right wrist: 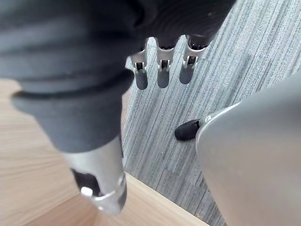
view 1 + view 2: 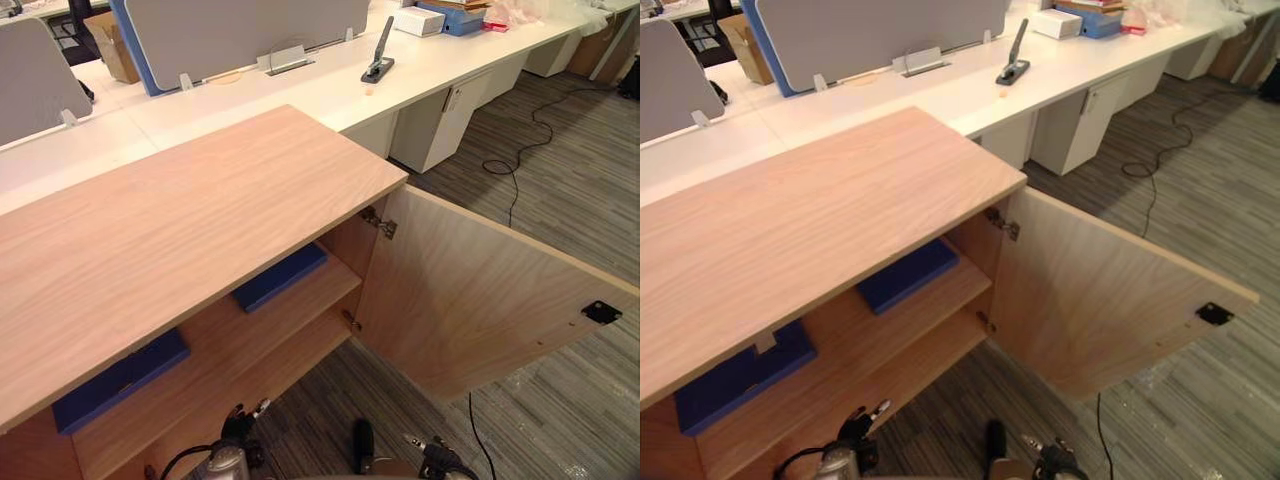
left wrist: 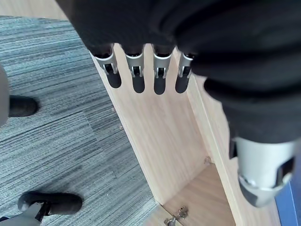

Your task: Walk over to the cabinet, pick up the folder, carry it to the office cabinet, place the folder inside the office cabinet, then close the office cabinet door

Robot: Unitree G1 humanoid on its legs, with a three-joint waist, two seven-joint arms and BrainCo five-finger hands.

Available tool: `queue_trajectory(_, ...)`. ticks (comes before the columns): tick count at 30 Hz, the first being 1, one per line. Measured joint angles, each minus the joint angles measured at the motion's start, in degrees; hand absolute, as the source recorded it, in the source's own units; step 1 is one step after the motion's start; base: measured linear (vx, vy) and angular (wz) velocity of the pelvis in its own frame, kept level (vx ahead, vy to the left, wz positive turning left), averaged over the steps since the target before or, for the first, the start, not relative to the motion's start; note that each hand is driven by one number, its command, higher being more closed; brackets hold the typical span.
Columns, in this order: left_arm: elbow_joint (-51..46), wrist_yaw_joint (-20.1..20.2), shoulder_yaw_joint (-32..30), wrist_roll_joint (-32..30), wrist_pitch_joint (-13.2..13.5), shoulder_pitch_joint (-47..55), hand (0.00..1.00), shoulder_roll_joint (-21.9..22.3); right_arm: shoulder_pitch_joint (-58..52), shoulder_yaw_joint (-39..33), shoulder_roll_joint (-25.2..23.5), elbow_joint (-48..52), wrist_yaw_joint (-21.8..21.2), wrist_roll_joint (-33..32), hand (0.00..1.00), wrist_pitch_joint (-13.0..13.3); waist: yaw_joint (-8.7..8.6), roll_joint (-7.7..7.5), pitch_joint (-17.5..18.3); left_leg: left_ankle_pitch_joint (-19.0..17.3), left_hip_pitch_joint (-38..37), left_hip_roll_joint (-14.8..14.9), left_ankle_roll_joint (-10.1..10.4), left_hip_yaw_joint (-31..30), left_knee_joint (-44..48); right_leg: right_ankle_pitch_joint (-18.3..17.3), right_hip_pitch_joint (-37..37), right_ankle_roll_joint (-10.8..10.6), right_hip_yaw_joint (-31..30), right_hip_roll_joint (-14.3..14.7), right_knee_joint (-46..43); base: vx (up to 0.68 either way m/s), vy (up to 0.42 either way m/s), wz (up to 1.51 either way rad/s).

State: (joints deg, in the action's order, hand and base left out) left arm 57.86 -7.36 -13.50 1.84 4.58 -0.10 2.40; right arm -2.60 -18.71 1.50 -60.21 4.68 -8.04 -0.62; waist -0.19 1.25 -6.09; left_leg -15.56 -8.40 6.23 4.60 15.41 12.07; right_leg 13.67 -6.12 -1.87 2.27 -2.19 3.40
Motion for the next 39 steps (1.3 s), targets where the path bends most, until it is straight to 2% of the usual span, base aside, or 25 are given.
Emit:
queue_trajectory(5, 0.1, 0.2, -1.0, -3.9, 0.0, 0.4, 0.0, -0.5, -0.1, -0.5, -1.2, 2.1, 0.0, -0.7, 0.0, 0.0, 0.37, -1.61, -1.4, 0.2, -3.0, -0.5, -0.5, 5.4, -1.6, -0.9, -1.9, 0.0, -2.9, 0.8, -3.6, -0.03, 0.031, -0.49)
queue_trajectory(6, 0.1, 0.2, -1.1, -4.4, 0.0, 0.5, 0.0, -0.4, -0.4, -0.8, -1.4, 2.7, 0.0, -1.9, 0.0, -0.1, 0.36, -1.89, -1.7, 0.5, -3.8, -0.7, -1.0, 6.3, -2.0, -3.1, -3.2, 0.5, -1.7, 0.3, -6.6, -0.06, -0.007, -0.21)
queue_trajectory(7, -0.2, 0.3, -1.1, -4.5, 0.0, 0.5, 0.0, -0.1, -0.7, -3.1, -1.8, 3.1, 0.0, -2.2, 0.0, -0.2, 0.46, -1.84, -2.4, 0.6, -4.6, -1.0, -1.1, 7.0, -2.3, -7.1, -5.0, 1.9, 5.0, -2.3, -12.3, -0.07, 0.04, -0.21)
queue_trajectory(8, -0.4, 0.3, -1.2, -4.5, 0.1, 0.4, 0.0, 0.0, -0.9, -4.4, -2.0, 3.6, 0.0, -2.3, 0.0, -0.3, 0.56, -1.96, -2.6, 0.7, -5.3, -1.3, -1.2, 7.6, -2.8, -8.8, -5.9, 2.4, 9.7, -4.3, -15.4, -0.03, 0.085, -0.32)
queue_trajectory(9, -0.8, 0.3, -1.2, -4.5, 0.2, 0.7, 0.0, -0.3, -1.4, -5.5, -2.1, 4.3, 0.0, -2.3, 0.0, -0.4, 0.97, -1.94, -2.8, 0.7, -6.5, -1.7, -1.2, 9.2, -3.2, -11.6, -6.7, 3.5, 18.1, -8.5, -20.4, -0.01, 0.089, -0.38)
queue_trajectory(11, -1.4, 0.3, -1.7, -4.5, 0.3, 1.6, 0.0, -0.7, -2.0, -7.3, -2.6, 4.8, 0.0, -2.3, 0.0, -0.4, 0.94, -2.17, -2.7, 0.6, -7.7, -1.5, -1.2, 10.7, -3.2, -13.6, -5.9, 4.5, 29.4, -13.6, -25.0, 0.1, -0.007, -0.48)
queue_trajectory(12, -1.4, 0.3, -2.5, -4.5, 0.2, 1.6, 0.0, -0.9, -2.2, -8.0, -2.9, 5.4, -0.1, -2.3, 0.0, -0.3, 0.8, -2.28, -3.1, 0.6, -8.4, -1.6, -1.2, 11.5, -2.8, -13.7, -5.8, 5.4, 31.5, -14.2, -26.5, 0.12, -0.044, -0.42)
queue_trajectory(13, -1.2, 0.3, -2.7, -4.5, 0.2, 1.6, 0.0, -1.0, -2.5, -8.7, -3.0, 5.5, -0.1, -2.3, 0.0, -0.2, 0.47, -2.31, -3.1, 0.7, -8.5, -1.4, -1.3, 11.7, -2.5, -13.6, -5.7, 5.4, 31.4, -13.7, -26.9, 0.11, -0.072, -0.43)
queue_trajectory(15, -0.5, 0.3, -3.2, -4.4, 0.1, 1.5, 0.0, -1.5, -2.6, -9.2, -2.8, 4.7, 0.0, -2.2, 0.0, -0.2, 0.21, -3.36, -3.6, 1.4, -8.6, -1.6, -4.5, 11.9, -1.8, -12.4, -5.7, 6.0, 30.1, -12.4, -26.0, 0.01, -0.039, -0.52)
queue_trajectory(16, 0.2, 0.3, -3.2, -4.3, 0.1, 1.1, 0.0, -1.6, -2.1, -9.1, -2.3, 3.9, 0.0, -2.1, 0.0, -0.3, 0.44, -3.34, -3.6, 0.4, -8.4, -3.0, -5.3, 10.4, -4.2, -10.6, -5.8, 5.4, 28.7, -10.8, -23.7, -0.19, 0.108, -1.16)
queue_trajectory(17, 0.3, 0.2, -3.5, -4.3, 0.2, 1.4, 0.0, -1.7, -0.6, -9.2, -2.1, 3.1, 0.0, -2.0, 0.0, -0.4, 1.89, -1.94, -3.0, 2.9, -7.9, -3.2, -4.4, 10.2, -7.1, -8.9, -6.4, 4.9, 27.0, -7.8, -20.0, -0.2, 0.115, -1.2)
queue_trajectory(18, 0.5, 0.2, -3.3, -4.3, 0.2, 1.5, 0.0, -2.3, -0.3, -9.3, -2.4, 3.1, 0.0, -2.0, 0.0, -0.4, 1.1, -3.0, -3.0, 3.4, -7.3, -3.2, -4.0, 11.1, -7.5, -13.9, -8.1, 5.7, 29.2, -10.9, -29.0, -0.15, 0.091, -0.74)
queue_trajectory(19, 0.6, 0.2, -2.0, -4.2, 0.0, 1.4, 0.0, -3.2, -0.5, -9.4, -2.3, 2.0, 0.0, -2.0, 0.0, -0.5, 0.28, -3.8, -3.0, 3.7, -6.7, -3.4, -4.2, 10.2, -7.4, -19.4, -8.5, 5.0, 30.5, -15.7, -38.8, -0.01, -0.008, 0.07)
queue_trajectory(20, 0.5, 0.2, -0.6, -4.1, 0.0, 1.7, 0.0, -3.6, -0.2, -10.4, -2.0, 0.5, 0.1, -2.0, 0.0, -0.7, 0.23, -4.02, -2.9, 4.2, -6.7, -3.4, -4.1, 9.5, -7.7, -21.7, -7.5, 3.9, 30.6, -18.5, -43.9, 0.03, -0.055, 0.25)
queue_trajectory(21, 0.6, 0.0, -0.2, -3.9, 0.0, 2.3, 0.0, -4.6, 1.2, -11.2, -1.8, -1.3, 0.7, -2.0, 0.0, -1.0, 0.44, -4.35, -2.6, 4.6, -6.7, -3.3, -3.9, 9.4, -7.8, -22.1, -4.0, 1.8, 30.2, -20.0, -42.8, 0.08, -0.152, -0.18)
queue_trajectory(22, 0.8, -0.1, -0.1, -3.7, -0.1, 3.1, 0.0, -5.8, 3.5, -10.7, -1.9, -2.9, 1.2, -2.0, 0.0, -1.0, 0.92, -5.02, -2.1, 4.8, -6.3, -3.3, -3.5, 10.1, -7.7, -22.0, -0.7, -3.3, 28.7, -18.8, -34.3, 0.08, -0.198, -0.38)
queue_trajectory(23, 1.2, -0.1, -0.1, -3.6, -0.2, 3.3, 0.0, -6.2, 4.6, -10.4, -1.9, -3.7, 1.2, -2.0, 0.0, -1.0, 1.04, -5.37, -1.6, 5.1, -5.6, -3.1, -3.2, 10.2, -7.6, -22.5, 0.4, -3.6, 28.7, -17.0, -30.1, 0.08, -0.221, -0.5)
queue_trajectory(24, 1.4, -0.5, 0.1, -3.2, -0.4, 3.2, 0.0, -5.9, 7.1, -10.4, -1.3, -4.8, 1.2, -2.1, 0.0, -1.0, 1.37, -3.34, -1.4, 5.7, -3.8, -1.8, -2.5, 10.1, -6.1, -19.7, 1.9, -2.3, 29.0, -13.4, -23.4, 0.06, -0.2, -0.31)
queue_trajectory(25, 1.1, -0.8, 0.6, -2.8, -0.3, 3.4, 0.0, -5.7, 8.2, -10.5, -1.8, -4.8, 1.3, -2.2, 0.0, -1.1, 1.93, -3.49, -1.7, 5.5, -1.0, -0.8, -2.4, 9.2, 0.3, -16.8, 5.0, -2.3, 28.6, -12.2, -17.1, 0.04, -0.173, -0.27)
queue_trajectory(26, 1.1, -1.1, 1.0, -1.8, -0.1, 3.4, 0.0, -5.5, 8.5, -10.4, -1.8, -4.9, 1.4, -2.2, 0.0, -1.1, 2.43, -4.11, -1.8, 4.0, -0.2, -1.1, -2.3, 8.5, 0.5, -15.5, 6.7, -2.3, 28.6, -12.1, -14.3, -0.04, -0.121, -0.22)
queue_trajectory(27, 0.9, -1.2, 2.2, -1.6, 0.3, 4.0, 0.0, -4.9, 8.7, -10.5, -1.2, -5.8, 1.7, -2.2, 0.0, -1.1, 2.63, -3.15, -0.7, 4.6, -1.2, -2.4, -2.1, 5.8, -8.8, -13.5, 9.1, -2.8, 28.1, -11.1, -10.3, -0.07, -0.035, -0.38)
queue_trajectory(28, 0.6, -1.2, 3.3, -0.9, 0.6, 4.6, 0.0, -4.4, 8.7, -10.3, -0.4, -6.0, 1.8, -2.2, 0.0, -1.0, 2.83, -1.75, 0.2, 11.2, -0.9, -1.3, -1.9, 5.8, -10.4, -12.9, 9.9, -3.3, 27.2, -9.4, -8.4, -0.05, 0.015, -0.42)
queue_trajectory(30, 0.5, -1.9, 3.8, 0.0, 0.8, 4.9, 0.0, -4.6, 9.0, -8.2, -0.3, -5.7, 2.2, -2.3, 0.0, -0.7, 2.47, -1.89, 1.4, 11.2, -0.6, -1.7, -1.7, 6.2, -10.6, -12.0, 9.9, -3.5, 25.8, -9.3, -7.0, 0.08, 0.056, -0.23)
queue_trajectory(33, 0.5, -1.9, 4.7, 0.2, 0.8, 4.9, 0.0, -6.0, 9.7, -8.1, 0.2, -5.5, 3.6, -3.3, 0.0, -0.4, 2.46, -3.76, 1.3, 11.3, 0.1, -1.8, -1.7, 6.1, -10.7, -11.4, 9.4, -3.3, 25.7, -8.8, -5.4, 0.07, -0.002, -0.02)
queue_trajectory(39, 0.5, -2.1, 4.7, 0.2, 0.8, 5.1, 0.0, -6.9, 14.6, -5.9, 5.3, 4.8, 5.9, -4.8, 0.0, 1.2, 2.38, -3.65, 1.3, 11.3, 0.5, -1.8, -1.7, 6.1, -10.7, -10.6, 9.7, -3.0, 25.5, -7.9, -3.6, 0.03, -0.032, -0.02)
